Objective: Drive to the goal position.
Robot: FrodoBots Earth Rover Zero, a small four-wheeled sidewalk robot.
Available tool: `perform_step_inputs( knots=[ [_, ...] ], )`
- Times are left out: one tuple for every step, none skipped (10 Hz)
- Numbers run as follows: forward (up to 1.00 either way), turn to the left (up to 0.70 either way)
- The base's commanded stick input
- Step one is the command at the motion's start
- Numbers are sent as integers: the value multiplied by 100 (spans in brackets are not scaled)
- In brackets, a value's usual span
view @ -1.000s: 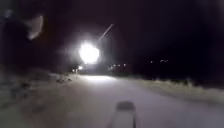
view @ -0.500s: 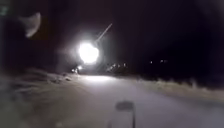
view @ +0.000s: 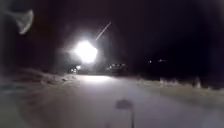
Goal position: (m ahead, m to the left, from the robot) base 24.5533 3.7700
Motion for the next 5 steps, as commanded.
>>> perform_step_inputs(
  knots=[
    [70,0],
    [70,0],
    [70,0],
    [70,0],
    [70,0]
  ],
)
